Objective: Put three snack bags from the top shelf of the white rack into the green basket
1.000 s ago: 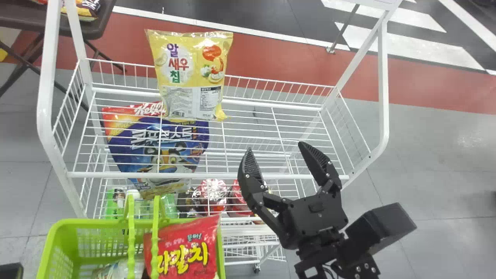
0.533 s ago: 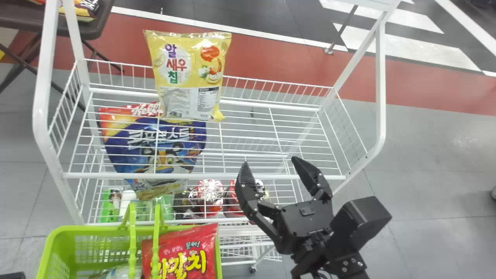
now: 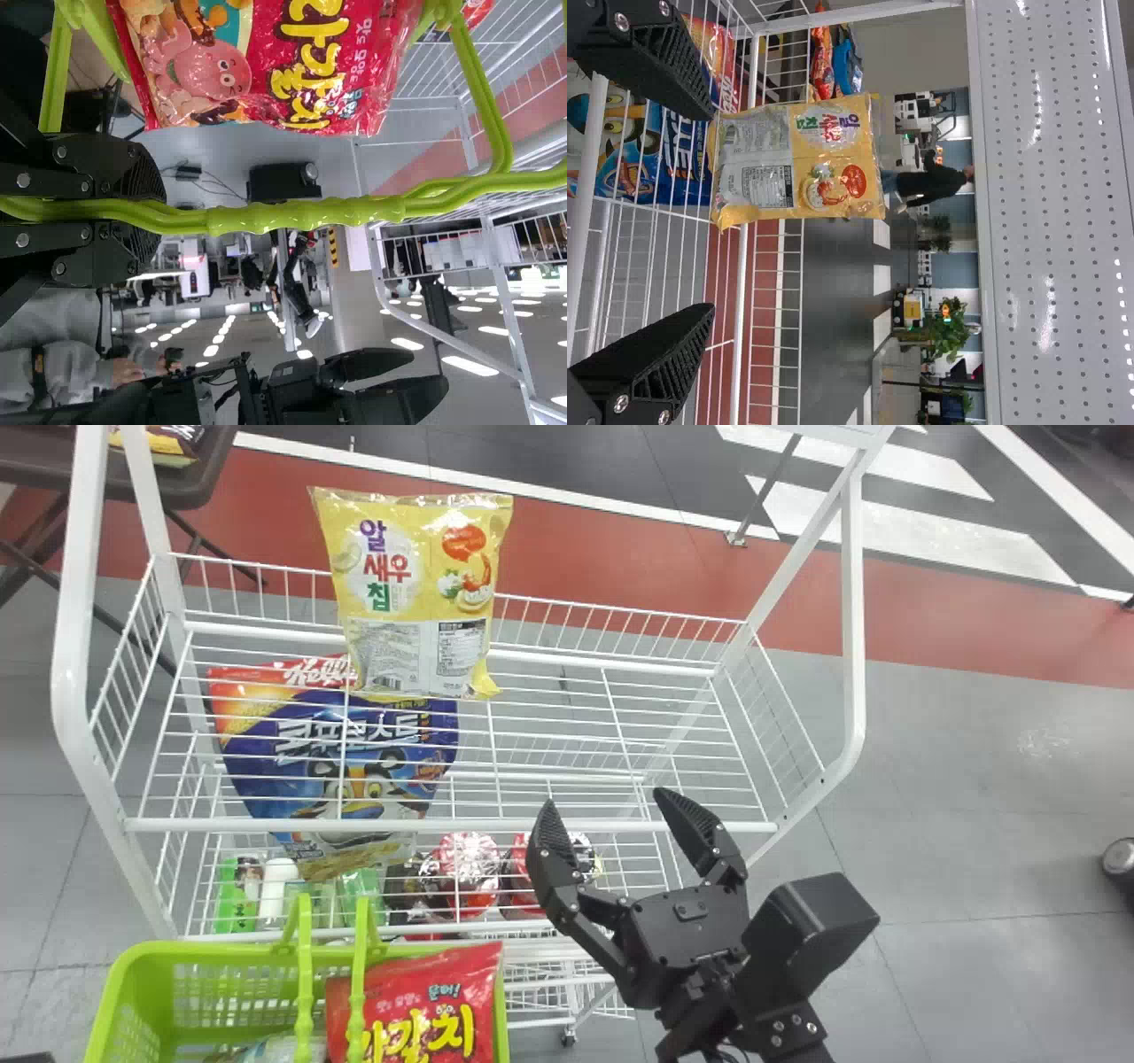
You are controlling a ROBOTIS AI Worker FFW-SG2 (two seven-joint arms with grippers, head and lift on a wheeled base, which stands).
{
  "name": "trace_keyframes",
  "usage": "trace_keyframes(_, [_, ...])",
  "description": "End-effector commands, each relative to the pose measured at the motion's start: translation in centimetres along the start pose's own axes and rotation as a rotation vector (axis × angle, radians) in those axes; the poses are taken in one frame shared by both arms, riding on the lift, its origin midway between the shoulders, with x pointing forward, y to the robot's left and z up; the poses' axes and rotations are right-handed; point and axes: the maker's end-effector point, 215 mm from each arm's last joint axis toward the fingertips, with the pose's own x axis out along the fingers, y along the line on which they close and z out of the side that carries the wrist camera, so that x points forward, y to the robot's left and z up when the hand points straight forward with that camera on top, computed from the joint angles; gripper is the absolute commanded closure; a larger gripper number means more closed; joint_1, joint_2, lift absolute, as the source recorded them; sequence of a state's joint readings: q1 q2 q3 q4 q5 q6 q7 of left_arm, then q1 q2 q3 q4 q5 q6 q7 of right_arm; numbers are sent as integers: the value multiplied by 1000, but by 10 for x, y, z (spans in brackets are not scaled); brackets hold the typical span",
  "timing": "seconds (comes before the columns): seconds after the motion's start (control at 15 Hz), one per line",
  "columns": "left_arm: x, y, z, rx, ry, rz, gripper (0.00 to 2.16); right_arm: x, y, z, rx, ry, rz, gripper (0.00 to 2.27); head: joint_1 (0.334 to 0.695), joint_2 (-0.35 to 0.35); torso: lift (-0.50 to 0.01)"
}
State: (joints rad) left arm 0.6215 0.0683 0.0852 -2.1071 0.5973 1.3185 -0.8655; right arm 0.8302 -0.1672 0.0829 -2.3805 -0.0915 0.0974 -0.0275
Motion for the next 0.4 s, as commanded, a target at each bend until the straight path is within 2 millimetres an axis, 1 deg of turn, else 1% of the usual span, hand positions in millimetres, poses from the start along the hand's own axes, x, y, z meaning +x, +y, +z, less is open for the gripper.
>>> trace_keyframes(0.0, [-1,-1,1,4,-2,1,1514,0,0,0,0,-2,0,36,695,-350,0])
trace_keyframes(0.33, [0,-4,2,14,-2,2,1514,1,0,0,0,-3,0,36,695,-350,0])
